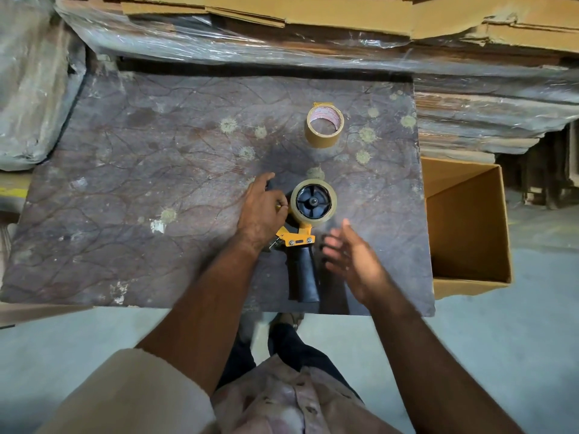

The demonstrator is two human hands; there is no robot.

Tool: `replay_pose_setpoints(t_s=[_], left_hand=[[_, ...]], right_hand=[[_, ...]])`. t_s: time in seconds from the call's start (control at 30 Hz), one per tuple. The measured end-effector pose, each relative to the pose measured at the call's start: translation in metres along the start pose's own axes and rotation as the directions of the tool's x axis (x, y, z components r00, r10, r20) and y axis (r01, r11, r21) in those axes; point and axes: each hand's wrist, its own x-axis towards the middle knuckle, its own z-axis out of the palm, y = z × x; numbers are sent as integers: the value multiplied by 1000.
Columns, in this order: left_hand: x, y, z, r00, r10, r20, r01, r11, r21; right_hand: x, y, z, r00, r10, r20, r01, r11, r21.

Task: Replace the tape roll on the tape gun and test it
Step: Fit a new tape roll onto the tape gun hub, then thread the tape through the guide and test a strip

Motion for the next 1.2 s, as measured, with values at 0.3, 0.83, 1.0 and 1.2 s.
replay_pose_setpoints(t_s=[0.3,0.83,1.0,1.2], left_hand=[[-2,6,-10,999,-9,43,9,1000,12],[-12,0,-5,996,80,-28,-82,991,-106],[-13,22,-44,976,153,-155,-168,981,-93],[-7,40,-94,927,197,-320,-210,978,-7]], right_hand=[[16,29,-4,850,318,420,-402,907,127],[6,29,50,815,220,537,-423,858,291],[-10,-4,58,848,149,509,-319,910,265],[-35,-51,81,891,81,448,-201,952,229]])
